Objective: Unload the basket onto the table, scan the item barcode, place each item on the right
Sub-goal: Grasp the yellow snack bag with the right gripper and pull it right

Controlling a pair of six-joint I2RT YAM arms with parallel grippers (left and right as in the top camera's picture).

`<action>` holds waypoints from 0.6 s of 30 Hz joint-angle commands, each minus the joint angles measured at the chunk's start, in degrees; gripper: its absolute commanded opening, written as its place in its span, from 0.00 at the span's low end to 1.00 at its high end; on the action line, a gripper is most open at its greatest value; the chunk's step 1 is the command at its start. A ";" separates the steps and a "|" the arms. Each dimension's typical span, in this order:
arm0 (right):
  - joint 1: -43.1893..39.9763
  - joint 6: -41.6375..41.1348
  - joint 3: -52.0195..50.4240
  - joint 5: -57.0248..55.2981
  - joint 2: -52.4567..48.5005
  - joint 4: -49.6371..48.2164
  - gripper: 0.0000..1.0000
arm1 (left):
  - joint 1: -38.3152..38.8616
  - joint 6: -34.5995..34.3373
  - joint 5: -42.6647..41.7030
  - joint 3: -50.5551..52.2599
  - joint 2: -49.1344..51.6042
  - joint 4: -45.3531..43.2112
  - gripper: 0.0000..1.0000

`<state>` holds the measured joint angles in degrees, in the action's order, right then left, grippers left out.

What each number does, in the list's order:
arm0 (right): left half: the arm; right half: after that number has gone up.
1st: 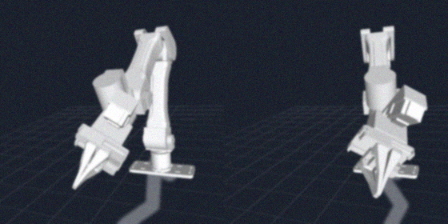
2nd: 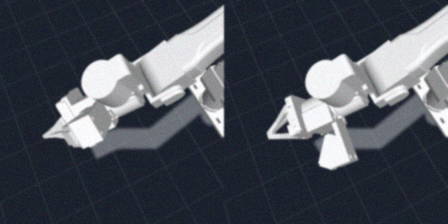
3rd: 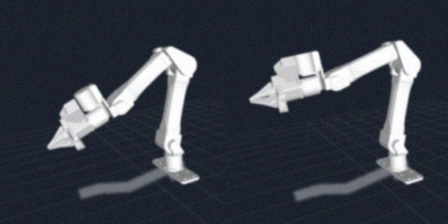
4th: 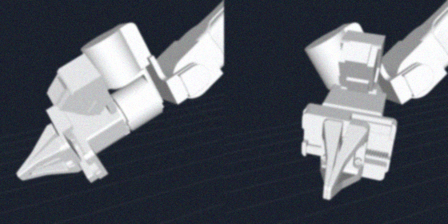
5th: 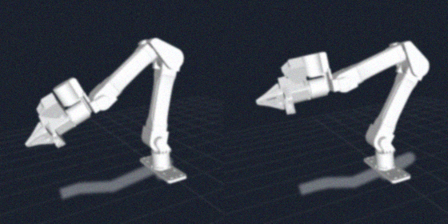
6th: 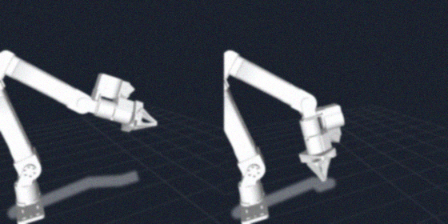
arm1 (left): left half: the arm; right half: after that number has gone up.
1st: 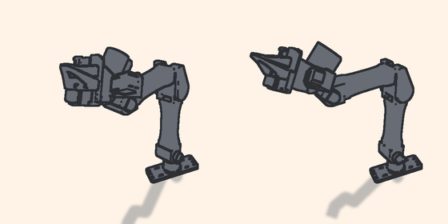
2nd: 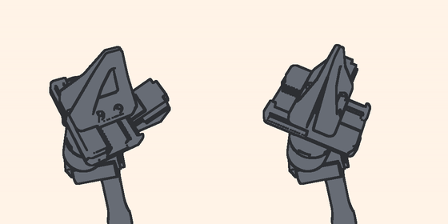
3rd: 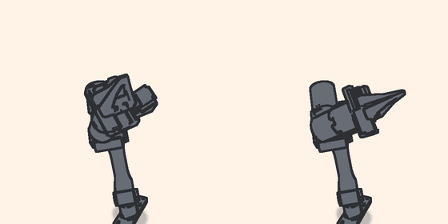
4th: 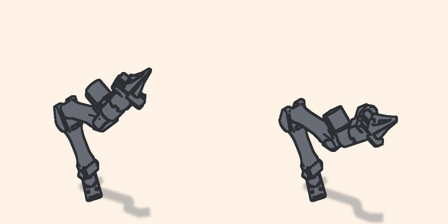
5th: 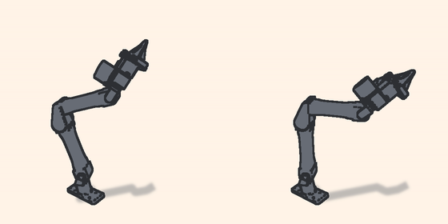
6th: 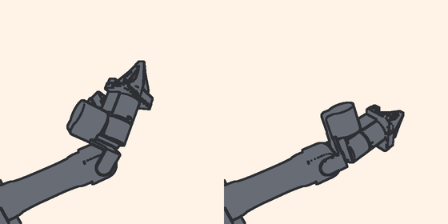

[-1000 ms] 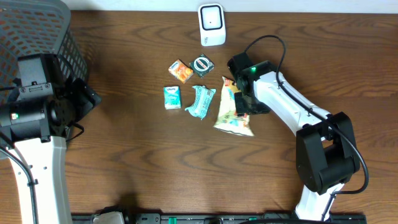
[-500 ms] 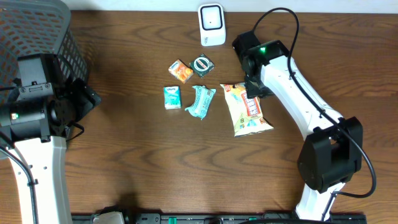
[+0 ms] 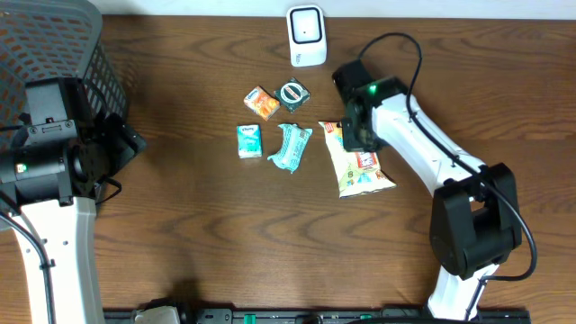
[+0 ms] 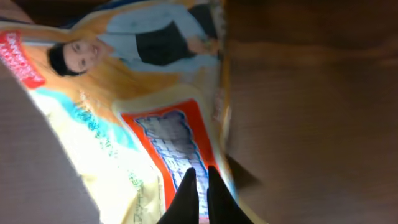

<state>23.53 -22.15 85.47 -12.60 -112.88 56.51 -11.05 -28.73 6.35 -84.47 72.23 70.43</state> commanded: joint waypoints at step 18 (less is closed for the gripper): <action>-0.22 2.45 9.57 5.66 1.66 12.24 0.11 | -0.20 -0.52 0.15 -0.13 0.00 0.07 0.97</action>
<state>23.46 -21.74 89.95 -7.22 -112.22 67.94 -11.05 -28.73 6.33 -84.47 72.23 70.43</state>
